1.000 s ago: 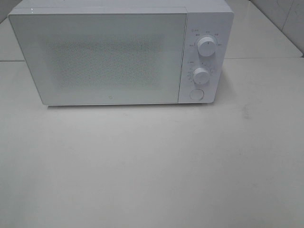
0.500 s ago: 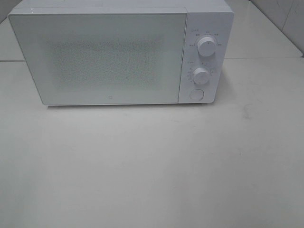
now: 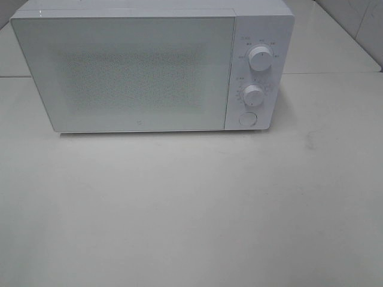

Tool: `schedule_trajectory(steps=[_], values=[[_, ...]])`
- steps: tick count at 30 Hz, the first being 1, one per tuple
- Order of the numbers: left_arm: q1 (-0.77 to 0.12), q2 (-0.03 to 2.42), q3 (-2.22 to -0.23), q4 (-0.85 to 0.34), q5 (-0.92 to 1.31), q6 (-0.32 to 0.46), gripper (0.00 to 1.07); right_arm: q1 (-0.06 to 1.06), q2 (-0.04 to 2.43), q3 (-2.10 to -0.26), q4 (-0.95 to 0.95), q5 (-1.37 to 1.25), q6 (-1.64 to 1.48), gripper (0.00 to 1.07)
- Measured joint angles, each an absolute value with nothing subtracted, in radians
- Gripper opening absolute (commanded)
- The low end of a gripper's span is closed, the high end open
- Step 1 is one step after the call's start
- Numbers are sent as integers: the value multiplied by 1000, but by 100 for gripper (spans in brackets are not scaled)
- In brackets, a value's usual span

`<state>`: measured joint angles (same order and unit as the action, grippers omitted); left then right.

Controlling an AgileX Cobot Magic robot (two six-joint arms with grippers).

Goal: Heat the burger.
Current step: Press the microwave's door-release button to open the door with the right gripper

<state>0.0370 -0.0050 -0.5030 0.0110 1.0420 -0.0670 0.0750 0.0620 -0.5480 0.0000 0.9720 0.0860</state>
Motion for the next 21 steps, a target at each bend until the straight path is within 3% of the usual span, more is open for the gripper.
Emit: schedule_trajectory(steps=[21], values=[[37,-5,-503,11,1042,-67,100,75,618,-551,0,330,85,76]])
